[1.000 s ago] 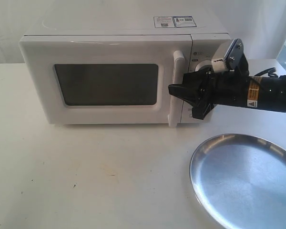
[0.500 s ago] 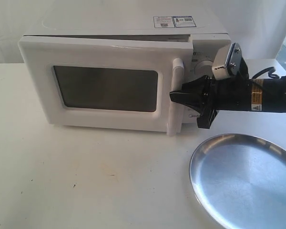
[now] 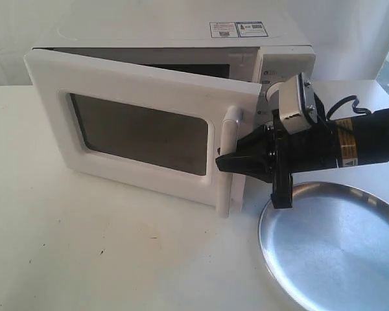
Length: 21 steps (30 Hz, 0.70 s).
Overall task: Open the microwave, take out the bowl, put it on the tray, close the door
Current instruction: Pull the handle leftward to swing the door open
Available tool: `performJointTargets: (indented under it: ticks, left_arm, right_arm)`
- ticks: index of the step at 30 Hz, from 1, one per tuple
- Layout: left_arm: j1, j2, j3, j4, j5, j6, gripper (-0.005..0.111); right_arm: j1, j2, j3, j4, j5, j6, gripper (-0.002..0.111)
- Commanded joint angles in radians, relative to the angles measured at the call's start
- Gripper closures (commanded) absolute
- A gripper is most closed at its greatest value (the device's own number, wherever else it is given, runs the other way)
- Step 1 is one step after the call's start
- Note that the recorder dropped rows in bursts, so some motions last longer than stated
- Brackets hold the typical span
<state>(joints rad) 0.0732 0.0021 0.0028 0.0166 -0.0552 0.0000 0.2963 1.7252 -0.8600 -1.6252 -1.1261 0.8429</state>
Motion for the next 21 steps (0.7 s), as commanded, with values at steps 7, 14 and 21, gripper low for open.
performJointTargets:
  ticks: [7,14,21]
  left_arm:
    - [-0.004,-0.002,-0.003,-0.008,-0.004,0.000,0.107]
    - [-0.004,-0.002,-0.003,-0.008,-0.004,0.000,0.107]
    - [-0.004,-0.002,-0.003,-0.008,-0.004,0.000,0.107]
  right_arm:
    - [0.021,-0.125,0.073,-0.016,0.138,0.123,0.108]
    - [0.021,-0.134,0.096,-0.006,0.169,0.123,0.082]
    - [0.021,-0.152,0.096,0.020,0.235,0.168,0.066]
